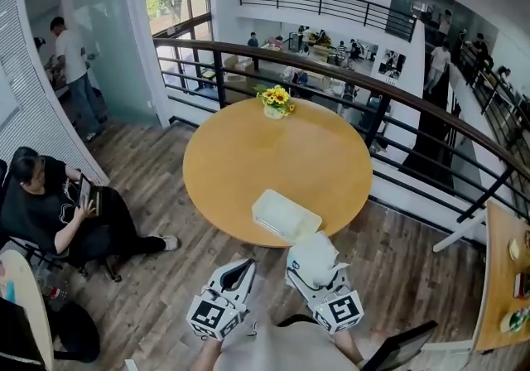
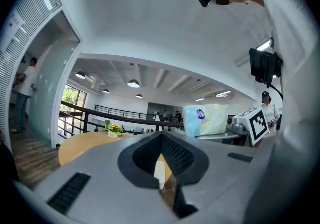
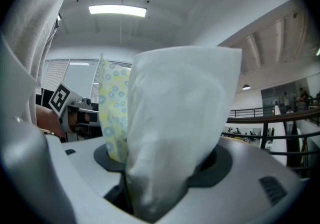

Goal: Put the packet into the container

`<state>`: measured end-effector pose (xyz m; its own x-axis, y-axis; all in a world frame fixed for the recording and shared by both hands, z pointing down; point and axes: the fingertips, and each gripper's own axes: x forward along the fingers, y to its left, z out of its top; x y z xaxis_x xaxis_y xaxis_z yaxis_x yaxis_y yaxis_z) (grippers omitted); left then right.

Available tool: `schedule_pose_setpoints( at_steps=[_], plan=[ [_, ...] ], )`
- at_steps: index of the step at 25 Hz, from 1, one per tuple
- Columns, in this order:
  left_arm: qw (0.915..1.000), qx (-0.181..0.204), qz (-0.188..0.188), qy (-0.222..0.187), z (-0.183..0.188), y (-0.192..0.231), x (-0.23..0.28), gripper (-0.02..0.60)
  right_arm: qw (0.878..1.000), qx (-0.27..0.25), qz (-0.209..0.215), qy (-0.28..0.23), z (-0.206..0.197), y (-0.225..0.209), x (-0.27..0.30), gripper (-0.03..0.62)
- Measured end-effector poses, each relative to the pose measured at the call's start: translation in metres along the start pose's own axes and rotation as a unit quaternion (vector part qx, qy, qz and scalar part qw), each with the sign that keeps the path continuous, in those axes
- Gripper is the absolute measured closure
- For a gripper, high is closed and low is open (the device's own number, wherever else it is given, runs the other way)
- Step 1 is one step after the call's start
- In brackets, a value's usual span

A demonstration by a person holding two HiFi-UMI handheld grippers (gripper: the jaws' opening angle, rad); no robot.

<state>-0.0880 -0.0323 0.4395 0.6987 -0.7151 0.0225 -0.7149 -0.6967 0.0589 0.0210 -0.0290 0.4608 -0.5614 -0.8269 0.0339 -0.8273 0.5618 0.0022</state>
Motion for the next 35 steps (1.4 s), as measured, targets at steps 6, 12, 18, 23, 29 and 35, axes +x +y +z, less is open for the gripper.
schedule_pose_setpoints(
  at_steps=[6, 12, 18, 23, 29, 35],
  plan=[
    [0.9996, -0.018, -0.020, 0.009, -0.001, -0.008, 0.008, 0.577, 1.000, 0.003, -0.017, 0.017, 0.004, -0.004, -0.008, 0.270],
    [0.9986, -0.025, -0.037, 0.027, -0.008, -0.011, 0.024, 0.577, 0.999, 0.016, -0.027, 0.023, -0.002, -0.017, -0.003, 0.270],
    [0.9990, -0.021, -0.021, 0.034, -0.002, 0.015, 0.052, 0.577, 0.999, 0.032, -0.015, 0.027, -0.006, -0.040, 0.026, 0.270],
    [0.9991, -0.014, -0.014, 0.038, 0.008, 0.048, 0.087, 0.577, 0.999, 0.038, -0.007, 0.025, 0.000, -0.066, 0.066, 0.270],
    [0.9997, 0.003, 0.003, 0.025, 0.030, 0.071, 0.144, 0.577, 1.000, 0.026, 0.012, 0.006, 0.021, -0.121, 0.103, 0.270],
    [0.9989, 0.010, 0.044, 0.014, 0.047, 0.094, 0.166, 0.577, 0.999, 0.018, 0.040, -0.011, 0.040, -0.149, 0.132, 0.270]
  ],
)
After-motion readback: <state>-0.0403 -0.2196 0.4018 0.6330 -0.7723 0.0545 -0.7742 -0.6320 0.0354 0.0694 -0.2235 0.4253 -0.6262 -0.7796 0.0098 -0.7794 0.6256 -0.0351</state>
